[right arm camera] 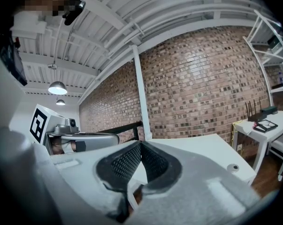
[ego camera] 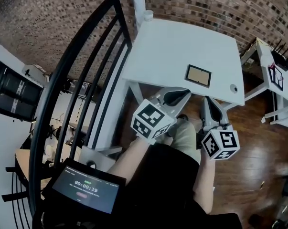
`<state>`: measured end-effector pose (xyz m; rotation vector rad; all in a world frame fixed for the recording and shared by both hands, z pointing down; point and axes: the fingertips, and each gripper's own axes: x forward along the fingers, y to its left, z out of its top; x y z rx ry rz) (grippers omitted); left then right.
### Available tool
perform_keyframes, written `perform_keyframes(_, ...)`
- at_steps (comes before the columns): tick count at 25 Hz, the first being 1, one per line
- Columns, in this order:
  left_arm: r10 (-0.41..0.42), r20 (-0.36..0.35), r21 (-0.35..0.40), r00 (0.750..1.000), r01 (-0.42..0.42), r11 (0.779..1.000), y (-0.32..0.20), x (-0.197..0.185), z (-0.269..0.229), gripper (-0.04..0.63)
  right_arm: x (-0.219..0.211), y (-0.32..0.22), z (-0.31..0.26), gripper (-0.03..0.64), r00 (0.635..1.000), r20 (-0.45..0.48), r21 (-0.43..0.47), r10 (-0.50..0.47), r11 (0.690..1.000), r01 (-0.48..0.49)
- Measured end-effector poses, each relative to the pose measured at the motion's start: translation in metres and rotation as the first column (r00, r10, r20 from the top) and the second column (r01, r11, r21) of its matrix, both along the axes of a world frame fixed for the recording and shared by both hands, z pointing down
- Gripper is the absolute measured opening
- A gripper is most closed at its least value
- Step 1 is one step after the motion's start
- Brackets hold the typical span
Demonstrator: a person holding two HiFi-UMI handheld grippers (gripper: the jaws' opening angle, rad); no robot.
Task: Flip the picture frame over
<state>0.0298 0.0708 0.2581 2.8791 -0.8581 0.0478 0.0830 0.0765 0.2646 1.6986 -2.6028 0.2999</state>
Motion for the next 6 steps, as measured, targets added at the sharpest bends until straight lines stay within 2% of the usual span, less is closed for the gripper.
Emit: perform_keyframes(6, -0.007, 0.006, 0.001, 1.000, 0.007, 1.000, -0.0002, -0.0003, 0.0062, 0.015, -0.0018, -0.0011, 0.0045, -0.009, 1.000, 0.005, 0.006, -0.009, 1.000, 0.009)
